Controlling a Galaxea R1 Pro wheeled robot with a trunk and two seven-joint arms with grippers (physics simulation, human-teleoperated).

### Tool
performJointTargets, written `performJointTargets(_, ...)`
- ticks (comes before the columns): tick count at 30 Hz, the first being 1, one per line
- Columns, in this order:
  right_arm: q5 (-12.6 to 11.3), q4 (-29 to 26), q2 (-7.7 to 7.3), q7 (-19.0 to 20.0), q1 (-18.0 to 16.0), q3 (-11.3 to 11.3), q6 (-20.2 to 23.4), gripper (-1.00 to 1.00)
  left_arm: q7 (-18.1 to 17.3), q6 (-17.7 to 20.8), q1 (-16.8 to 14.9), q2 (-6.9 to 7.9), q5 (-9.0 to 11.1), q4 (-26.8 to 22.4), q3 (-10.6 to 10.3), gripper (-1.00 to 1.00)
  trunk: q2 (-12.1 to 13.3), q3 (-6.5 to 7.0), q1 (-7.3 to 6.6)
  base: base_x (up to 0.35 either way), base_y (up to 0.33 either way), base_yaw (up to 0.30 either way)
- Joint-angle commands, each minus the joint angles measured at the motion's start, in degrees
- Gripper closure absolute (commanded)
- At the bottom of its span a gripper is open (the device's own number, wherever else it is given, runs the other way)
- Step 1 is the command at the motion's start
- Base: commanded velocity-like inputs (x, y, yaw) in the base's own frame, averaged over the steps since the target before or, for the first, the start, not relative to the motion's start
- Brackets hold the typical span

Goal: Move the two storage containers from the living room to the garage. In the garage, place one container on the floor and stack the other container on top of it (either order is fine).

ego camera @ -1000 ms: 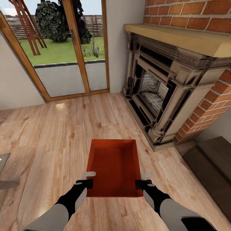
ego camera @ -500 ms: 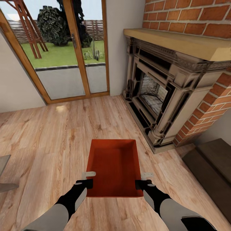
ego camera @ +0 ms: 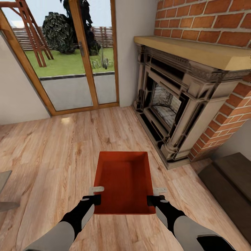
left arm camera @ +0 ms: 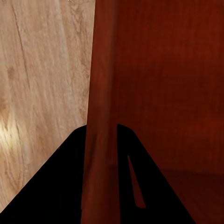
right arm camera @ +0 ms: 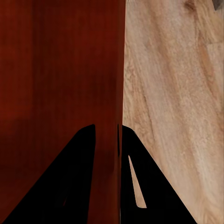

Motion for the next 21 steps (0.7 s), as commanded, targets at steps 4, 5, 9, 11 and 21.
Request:
performJointTargets(4,-0.5,0.2,0.05,0.1,0.0,0.4,0.1,1.0,0.3,0.2,-0.1,-0.31,0.3,-0.3,-0.2,1.0,-0.1,0.28,0.03,0.0,0.0,0.0)
performJointTargets(5,-0.5,0.2,0.07,0.1,0.0,0.4,0.1,1.0,0.3,0.2,-0.1,-0.29,0.3,-0.3,-0.2,1.0,-0.1,0.37,0.03,0.0,0.0,0.0)
performJointTargets(9,-0.5,0.2,0.06,0.1,0.0,0.4,0.2,1.0,0.3,0.2,-0.1,-0.3,0.3,-0.3,-0.2,1.0,-0.1,0.74,0.03,0.0,0.0,0.0)
performJointTargets(11,-0.5,0.2,0.06,0.1,0.0,0.4,0.2,1.0,0.3,0.2,-0.1,-0.31,0.3,-0.3,-0.2,1.0,-0.1,0.92,0.03,0.0,0.0,0.0)
performJointTargets(21,-0.5,0.2,0.11,0.1,0.0,0.4,0.1,1.0,0.3,0.2,-0.1,-0.31,0.3,-0.3,-0.2,1.0,-0.1,1.84,0.03,0.0,0.0,0.0)
